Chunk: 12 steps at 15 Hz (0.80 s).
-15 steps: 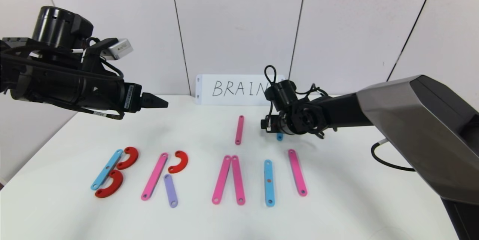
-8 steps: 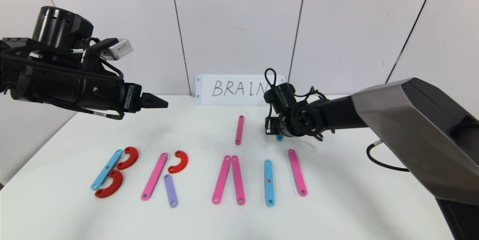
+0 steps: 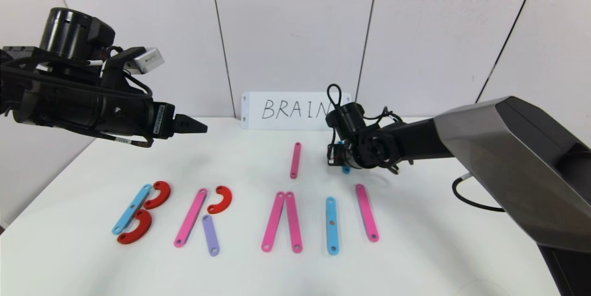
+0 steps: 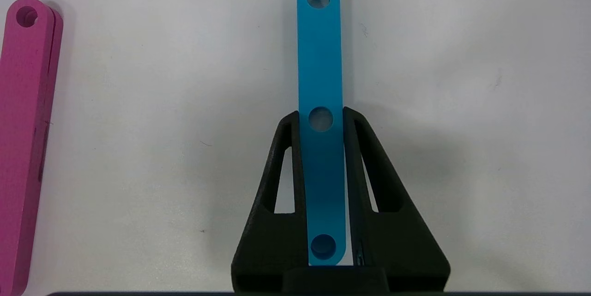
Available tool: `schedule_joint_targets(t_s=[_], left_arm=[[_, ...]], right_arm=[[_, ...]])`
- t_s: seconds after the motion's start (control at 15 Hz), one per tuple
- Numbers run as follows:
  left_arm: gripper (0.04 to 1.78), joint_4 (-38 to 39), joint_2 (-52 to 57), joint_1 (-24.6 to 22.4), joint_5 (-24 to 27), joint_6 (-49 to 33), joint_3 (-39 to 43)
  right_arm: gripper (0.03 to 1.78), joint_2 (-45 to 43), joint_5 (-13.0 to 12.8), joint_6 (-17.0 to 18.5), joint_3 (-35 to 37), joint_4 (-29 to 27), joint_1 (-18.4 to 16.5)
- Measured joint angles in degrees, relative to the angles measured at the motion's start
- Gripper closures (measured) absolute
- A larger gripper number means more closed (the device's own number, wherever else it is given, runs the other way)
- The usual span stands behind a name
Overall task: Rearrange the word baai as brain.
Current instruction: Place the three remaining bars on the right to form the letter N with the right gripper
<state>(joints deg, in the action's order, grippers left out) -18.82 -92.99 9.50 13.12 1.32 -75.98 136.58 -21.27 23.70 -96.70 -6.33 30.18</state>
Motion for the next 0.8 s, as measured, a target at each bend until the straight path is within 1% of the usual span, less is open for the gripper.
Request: schedule_joint_targets(t_s=[0.33, 0.6, 0.67, 0.8], left_arm=[[0.08, 0.0, 0.0, 0.0, 0.0, 0.0, 0.0], [0.08, 0.0, 0.0, 0.0, 0.0, 0.0, 0.0], [0.08, 0.0, 0.0, 0.0, 0.0, 0.0, 0.0], [0.08, 0.0, 0.0, 0.0, 0.0, 0.0, 0.0]], right_arm=[[1.54, -0.9, 0.1, 0.0, 0.4, -0.7, 0.0], [1.54, -5.4, 0.2, -0.5, 2.5, -0.7, 0.0], [1.54, -6.9, 0.7, -0.7, 3.8, -0.6, 0.0], [1.54, -10.8, 3.4, -1.5, 8.0, -0.5, -0.1]])
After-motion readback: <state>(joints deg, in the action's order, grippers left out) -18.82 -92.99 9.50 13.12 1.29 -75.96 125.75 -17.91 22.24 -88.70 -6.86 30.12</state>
